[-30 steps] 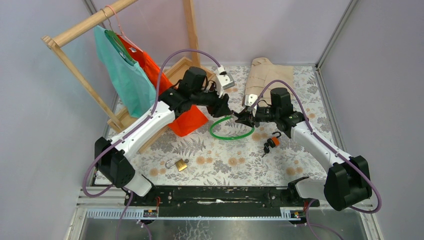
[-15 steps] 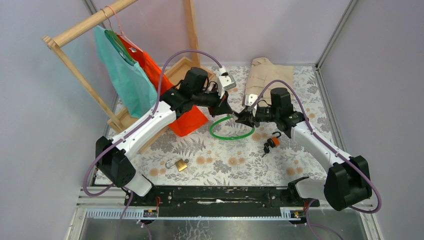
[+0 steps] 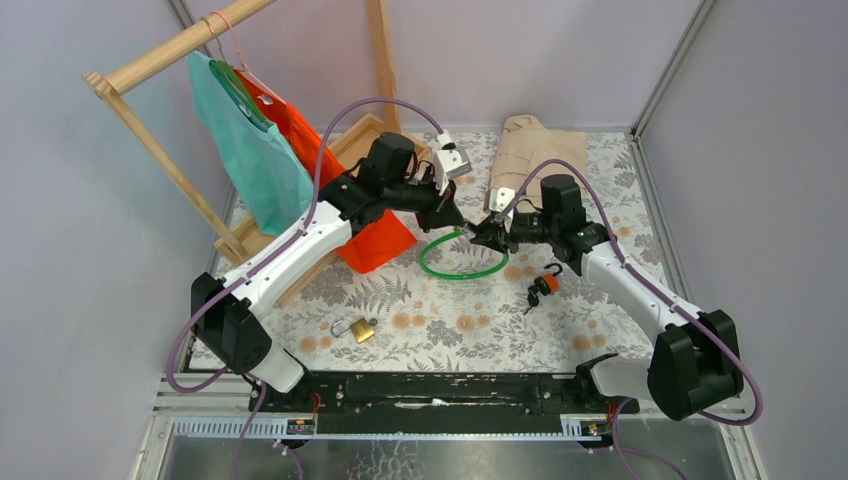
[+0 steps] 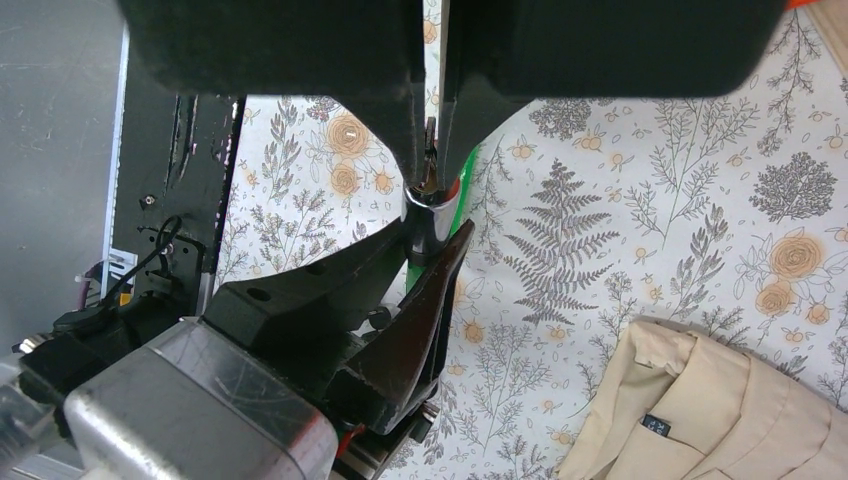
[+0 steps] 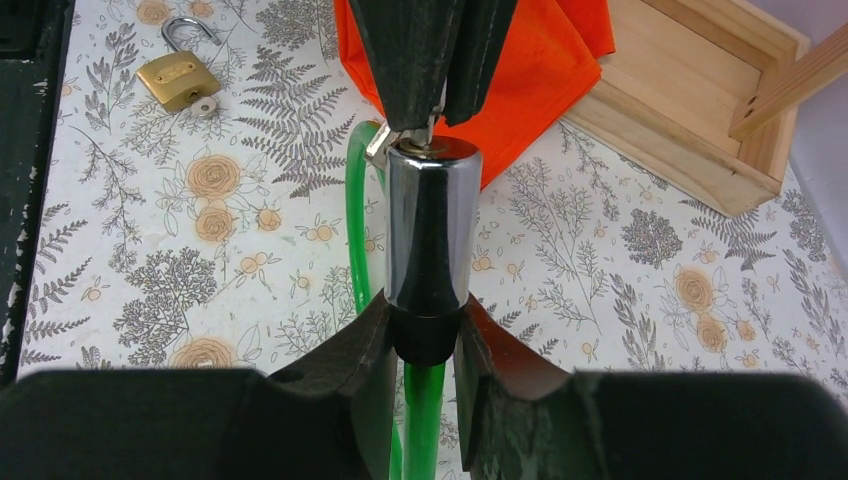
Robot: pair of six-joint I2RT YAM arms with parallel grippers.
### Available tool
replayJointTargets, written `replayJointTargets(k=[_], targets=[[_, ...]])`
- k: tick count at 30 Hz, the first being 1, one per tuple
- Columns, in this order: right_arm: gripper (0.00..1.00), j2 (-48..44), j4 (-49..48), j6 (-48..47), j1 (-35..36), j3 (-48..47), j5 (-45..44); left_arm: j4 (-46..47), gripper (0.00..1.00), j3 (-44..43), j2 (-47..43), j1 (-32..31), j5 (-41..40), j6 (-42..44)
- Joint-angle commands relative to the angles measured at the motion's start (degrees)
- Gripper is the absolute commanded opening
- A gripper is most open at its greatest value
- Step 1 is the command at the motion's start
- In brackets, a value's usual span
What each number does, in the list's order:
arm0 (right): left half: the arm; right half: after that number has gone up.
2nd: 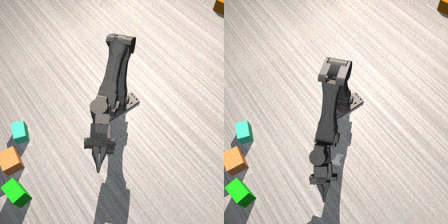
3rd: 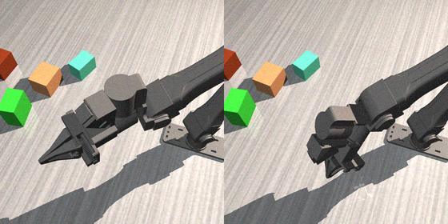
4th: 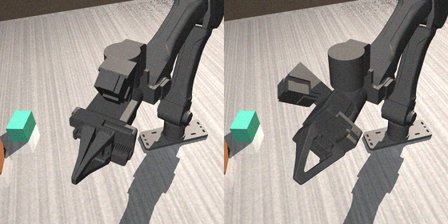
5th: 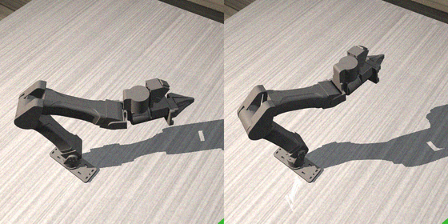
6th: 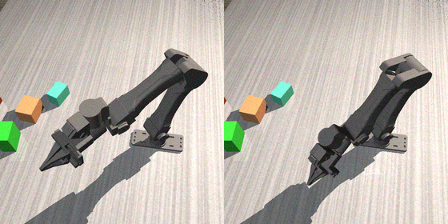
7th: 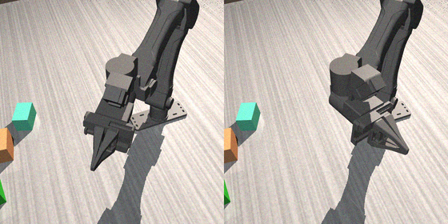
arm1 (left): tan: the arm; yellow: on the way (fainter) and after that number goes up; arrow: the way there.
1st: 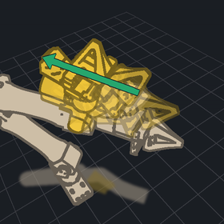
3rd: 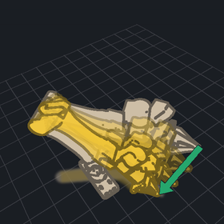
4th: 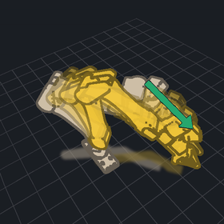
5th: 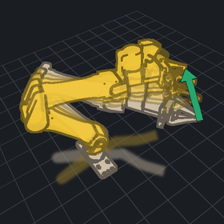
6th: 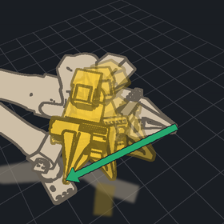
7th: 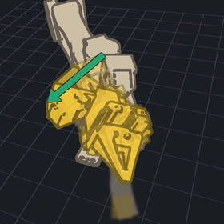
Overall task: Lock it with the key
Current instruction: Place the lock at the center of the board.
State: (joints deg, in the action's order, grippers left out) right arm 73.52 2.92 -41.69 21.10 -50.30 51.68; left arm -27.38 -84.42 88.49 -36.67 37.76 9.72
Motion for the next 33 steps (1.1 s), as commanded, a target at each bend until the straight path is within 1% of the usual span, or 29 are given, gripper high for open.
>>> replayJointTargets(k=[1, 13, 19, 23, 27, 31, 33], targets=[[0.0, 1.94, 5.62, -1.63, 0.07, 0.38, -3.05, 3.77, 0.0, -4.24, -1.8, -0.07, 3.86, 0.24], [0.0, 2.77, 6.5, -2.25, -0.44, 0.13, -4.31, -0.34, 0.0, -7.59, -2.13, 1.57, 7.36, 2.56], [0.0, 3.01, 6.06, -0.14, -1.66, -0.44, -3.38, -3.95, 0.0, -8.26, -4.13, 3.02, 7.18, 6.96], [0.0, 2.89, 4.57, 3.56, -3.14, -1.04, -0.63, -8.22, 0.0, -8.25, -5.54, 3.43, 6.23, 11.51], [0.0, 1.82, 1.56, 9.56, -5.21, -2.01, 1.04, -12.52, 0.0, -4.7, -6.92, 2.03, 5.62, 16.39], [0.0, 0.77, -0.48, 17.05, -7.13, -4.93, -2.21, -14.68, 0.0, 1.69, -7.61, -2.45, 2.2, 21.4], [0.0, 1.02, -0.02, 20.6, -8.47, -7.15, -3.44, -14.32, 0.01, 5.01, -7.71, -4.42, 0.37, 22.48]])
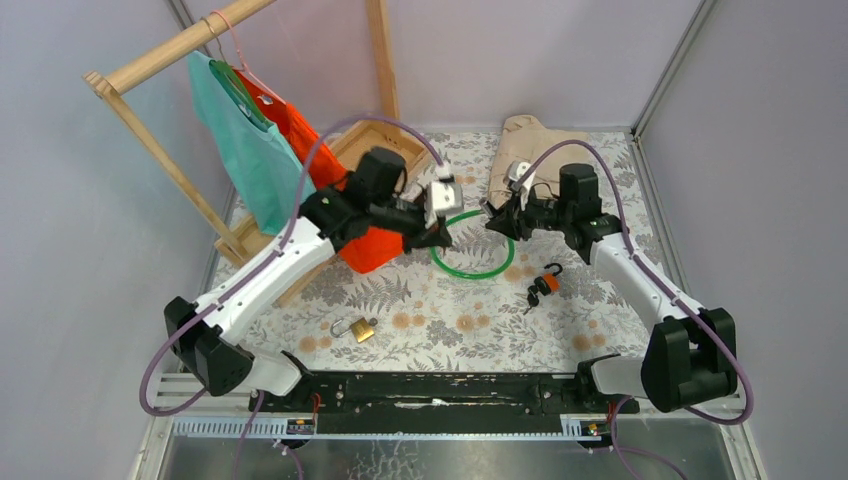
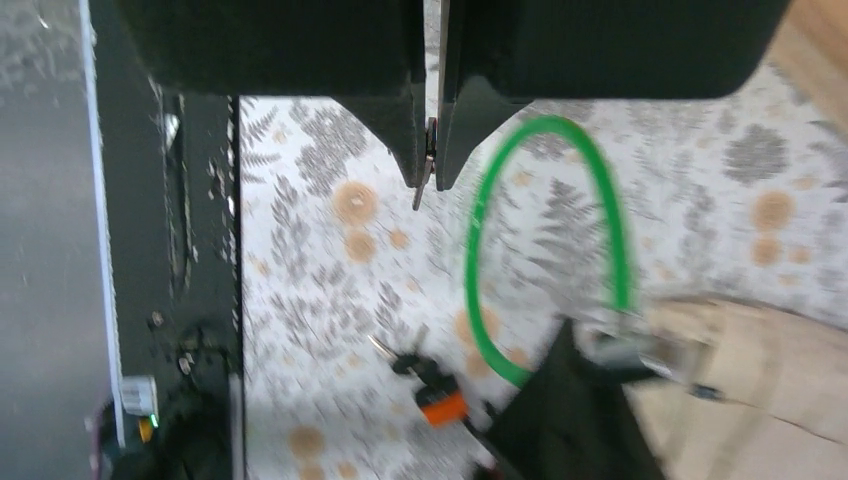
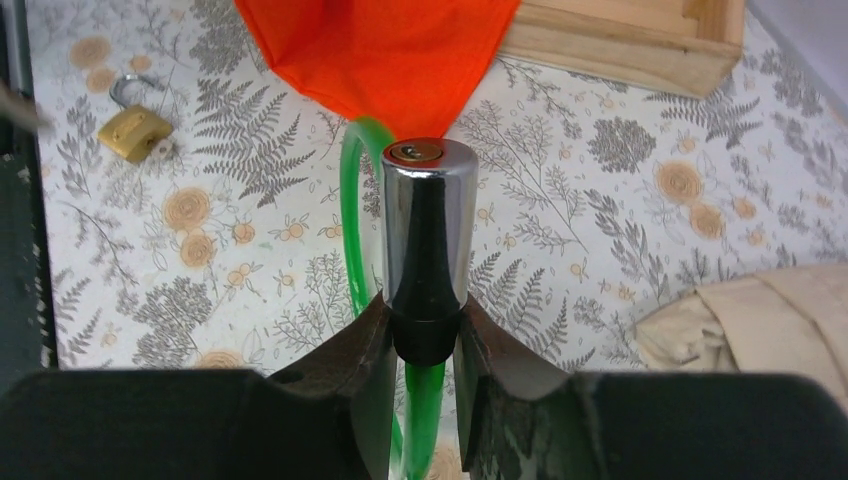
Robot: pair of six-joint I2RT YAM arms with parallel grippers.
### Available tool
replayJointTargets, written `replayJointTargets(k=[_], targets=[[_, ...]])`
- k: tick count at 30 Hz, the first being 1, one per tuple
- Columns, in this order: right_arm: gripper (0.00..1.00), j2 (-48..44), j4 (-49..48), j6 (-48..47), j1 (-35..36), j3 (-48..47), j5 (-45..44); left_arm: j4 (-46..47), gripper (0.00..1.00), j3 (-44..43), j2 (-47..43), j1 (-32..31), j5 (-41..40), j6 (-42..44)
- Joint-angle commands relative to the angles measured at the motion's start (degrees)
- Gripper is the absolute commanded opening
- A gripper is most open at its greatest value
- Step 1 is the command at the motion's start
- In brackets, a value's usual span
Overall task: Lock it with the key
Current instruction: Place the lock at the center of the board.
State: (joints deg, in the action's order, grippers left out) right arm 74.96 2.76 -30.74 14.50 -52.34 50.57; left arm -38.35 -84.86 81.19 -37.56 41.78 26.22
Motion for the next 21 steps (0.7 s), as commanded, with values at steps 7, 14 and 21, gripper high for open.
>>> replayJointTargets(k=[7, 14, 21], targets=[[0.0, 2.47, -2.16, 24.75, -4.19, -8.61, -5.78, 2.18, 0.02, 10.33, 2.98, -6.16, -5.88, 8.24], [0.0, 5.73, -2.29, 31.64, -4.09, -11.93, -8.46, 7.03, 0.01, 12.97, 8.33, -6.4, -6.0, 6.69], [0.0, 11.23, -2.23, 38.55, -4.09, -15.15, -8.83, 10.22, 0.0, 15.14, 11.69, -6.38, -6.09, 4.87]])
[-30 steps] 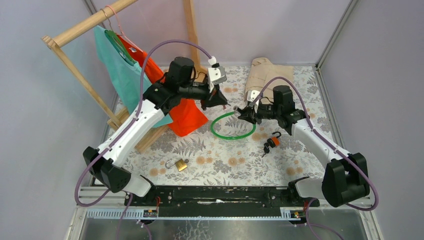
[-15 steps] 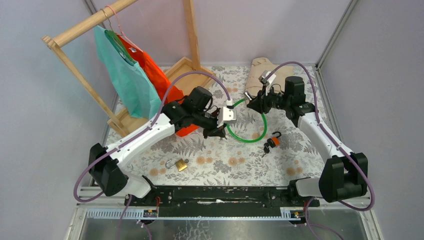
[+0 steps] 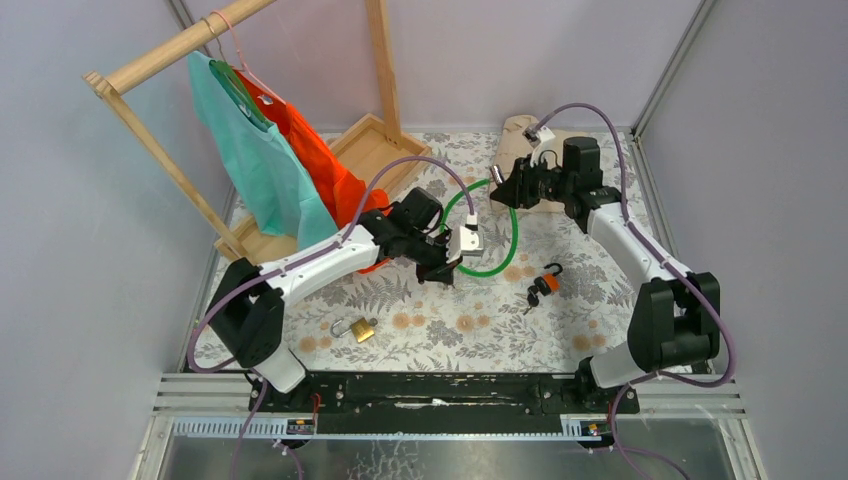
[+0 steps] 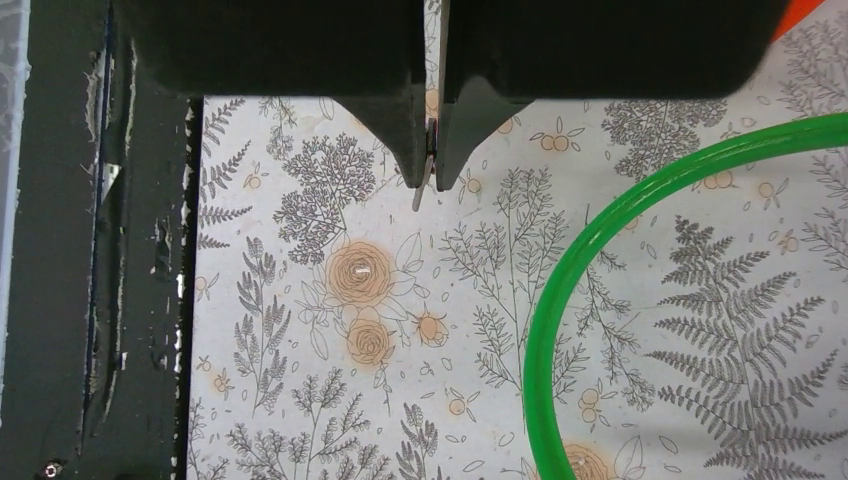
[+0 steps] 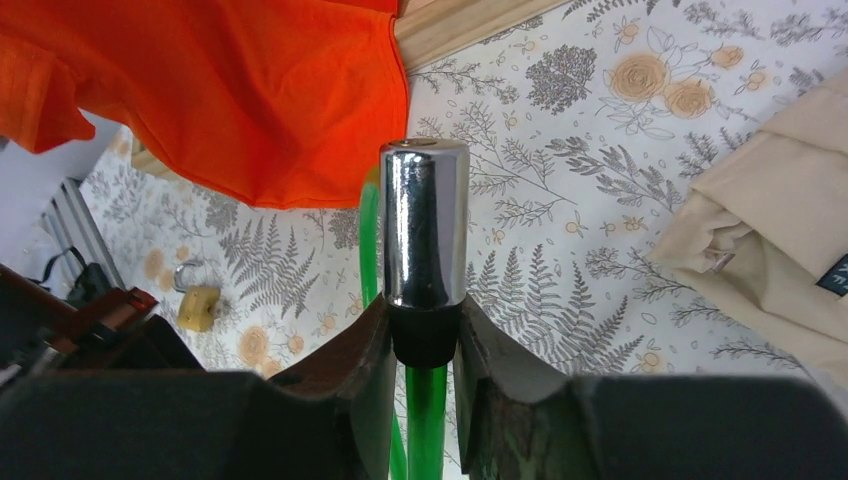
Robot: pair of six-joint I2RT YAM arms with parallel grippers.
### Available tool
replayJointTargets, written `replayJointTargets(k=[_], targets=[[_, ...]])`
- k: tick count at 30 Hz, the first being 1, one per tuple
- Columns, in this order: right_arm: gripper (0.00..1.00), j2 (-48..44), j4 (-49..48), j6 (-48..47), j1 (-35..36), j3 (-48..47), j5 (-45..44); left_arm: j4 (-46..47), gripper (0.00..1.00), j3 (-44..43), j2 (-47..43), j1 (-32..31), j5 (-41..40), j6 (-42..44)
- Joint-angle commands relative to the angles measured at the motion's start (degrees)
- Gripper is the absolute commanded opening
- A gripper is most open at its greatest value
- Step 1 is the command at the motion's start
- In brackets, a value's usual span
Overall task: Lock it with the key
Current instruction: Place the lock at the center of the board.
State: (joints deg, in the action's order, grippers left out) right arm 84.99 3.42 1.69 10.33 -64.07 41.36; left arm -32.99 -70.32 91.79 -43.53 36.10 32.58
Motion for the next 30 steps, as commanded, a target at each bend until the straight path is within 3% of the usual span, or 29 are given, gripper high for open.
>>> replayJointTargets(k=[1, 9, 20, 30], targets=[[0.0, 1.57, -3.01, 6.86, 0.05, -3.22, 0.78, 4.93, 0.0, 0.86, 1.12, -0.45, -0.61, -1.54], [0.0, 4.84, -7.88, 9.82, 2.88, 1.37, 1.92, 5.04, 0.0, 2.34, -1.68, -0.35, -1.59, 1.05], [0.0, 21.47, -11.85, 12.57, 4.37, -8.09, 2.34, 4.25, 0.0, 3.6, 0.07, -0.42, 0.31, 0.57], [0.33, 35.32, 0.54, 4.41, 3.2, -22.0, 1.85, 4.38, 0.03, 3.26, 1.09, -0.42, 1.1, 0.3]])
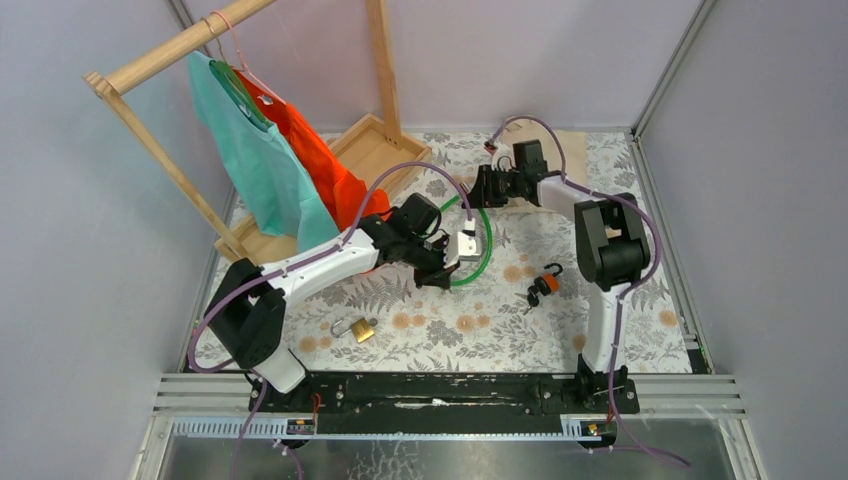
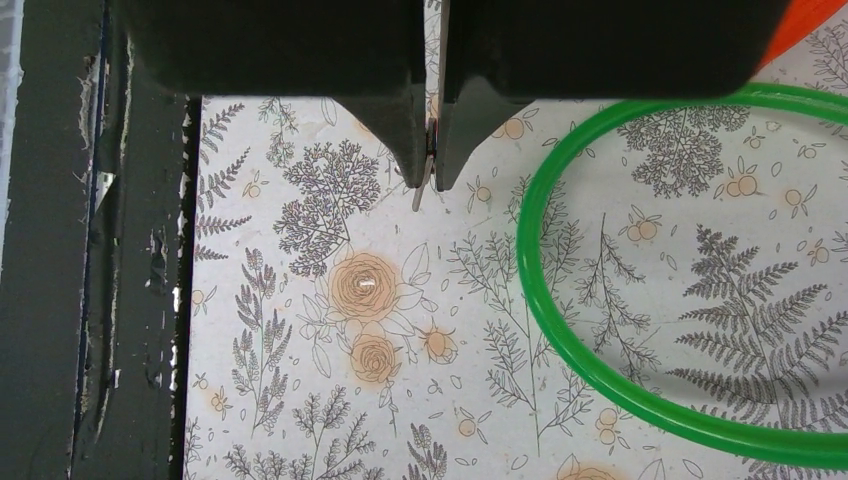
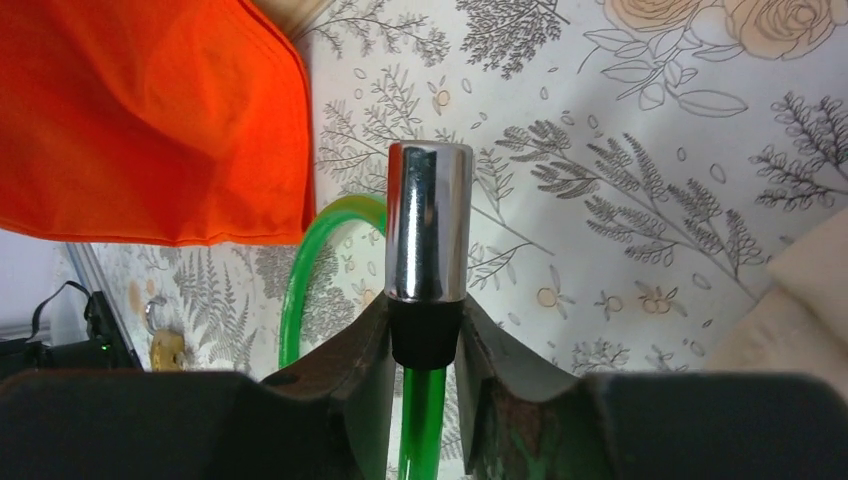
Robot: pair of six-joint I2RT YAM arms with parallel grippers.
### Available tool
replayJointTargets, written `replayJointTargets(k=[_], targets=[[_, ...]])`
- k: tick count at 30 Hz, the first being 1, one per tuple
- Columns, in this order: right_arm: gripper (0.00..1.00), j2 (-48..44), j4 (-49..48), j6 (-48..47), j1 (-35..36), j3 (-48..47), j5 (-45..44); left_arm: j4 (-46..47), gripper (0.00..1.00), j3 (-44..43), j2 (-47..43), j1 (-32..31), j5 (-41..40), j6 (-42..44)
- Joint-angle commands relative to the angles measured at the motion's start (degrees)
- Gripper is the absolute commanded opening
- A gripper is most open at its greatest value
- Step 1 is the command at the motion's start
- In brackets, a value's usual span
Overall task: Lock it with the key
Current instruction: Place the lock at the center of the board, then place the key at the center of the board, then move the lock to the center of the board.
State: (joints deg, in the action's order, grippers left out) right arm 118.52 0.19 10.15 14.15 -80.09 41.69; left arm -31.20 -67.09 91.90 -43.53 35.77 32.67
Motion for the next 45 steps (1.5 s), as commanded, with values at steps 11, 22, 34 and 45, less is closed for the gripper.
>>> replayJointTargets(k=[11, 22, 34, 45], targets=[[0.62, 0.78, 14.51, -14.53, -2.03, -13.06, -5.78, 5.12, 0.08, -0.56, 6.03, -1.67, 0.97, -3.16], [0.74, -18.2, 15.89, -21.88, -2.41, -2.15, -14.51, 6.02, 0.23, -1.98, 12.73, -4.34, -5.33, -5.63], [0.97, -37.36, 15.84, -22.67, -2.94, 11.52, -23.45, 5.36, 0.77, 1.6, 1.28, -4.2, -14.04, -1.24], [0.99, -44.01, 18.15, -26.76, -3.0, 22.38, -27.57, -3.11, 0.93, 1.94, -3.78, -1.45, -20.72, -0.92]])
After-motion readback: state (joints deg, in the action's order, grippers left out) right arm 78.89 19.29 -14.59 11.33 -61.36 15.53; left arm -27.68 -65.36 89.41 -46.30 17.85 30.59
